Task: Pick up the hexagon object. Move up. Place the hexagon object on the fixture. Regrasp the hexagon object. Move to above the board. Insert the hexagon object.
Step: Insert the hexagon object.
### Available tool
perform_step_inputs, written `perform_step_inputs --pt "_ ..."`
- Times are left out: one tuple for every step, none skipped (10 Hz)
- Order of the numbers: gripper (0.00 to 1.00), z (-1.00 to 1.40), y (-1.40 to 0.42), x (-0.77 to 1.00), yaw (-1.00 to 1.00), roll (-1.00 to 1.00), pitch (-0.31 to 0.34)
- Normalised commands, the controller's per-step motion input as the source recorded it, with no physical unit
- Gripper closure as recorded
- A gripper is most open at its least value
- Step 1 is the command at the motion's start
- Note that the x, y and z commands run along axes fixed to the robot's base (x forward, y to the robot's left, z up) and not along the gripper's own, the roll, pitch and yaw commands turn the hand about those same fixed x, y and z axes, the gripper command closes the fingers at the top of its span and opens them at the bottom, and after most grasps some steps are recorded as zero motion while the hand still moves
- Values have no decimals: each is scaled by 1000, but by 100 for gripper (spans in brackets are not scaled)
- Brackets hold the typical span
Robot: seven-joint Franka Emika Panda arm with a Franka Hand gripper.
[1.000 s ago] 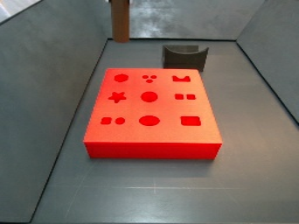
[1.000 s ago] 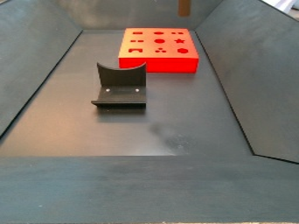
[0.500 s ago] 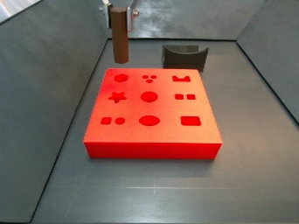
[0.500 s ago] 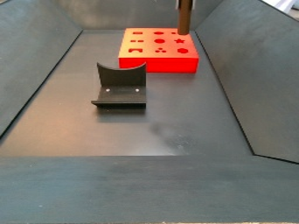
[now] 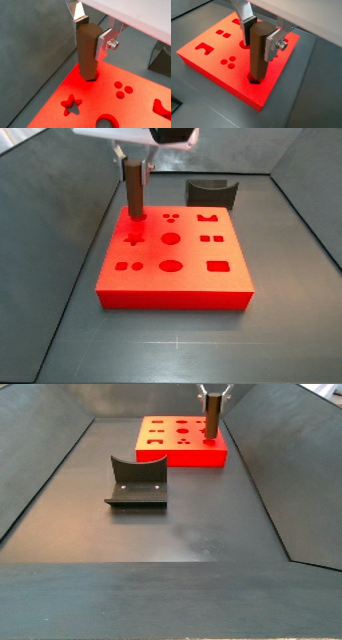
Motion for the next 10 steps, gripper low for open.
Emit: perform_step_inputs --pt "100 -817 89 43 -29 -4 -34" --pt "100 0 0 0 0 -14 -49" --pt "100 -289 177 0 0 -11 0" --pt "100 -611 189 0 -106 33 14" --pt "100 -723 251 309 -389 0 56" --pt "100 -797 206 537 -663 30 43" --pt "100 -760 303 463 -629 27 49" --pt "100 -820 60 194 -397 0 0" --pt "100 -946 -163 0 -503 53 -116" --pt "100 -954 -191 0 -454 61 -124"
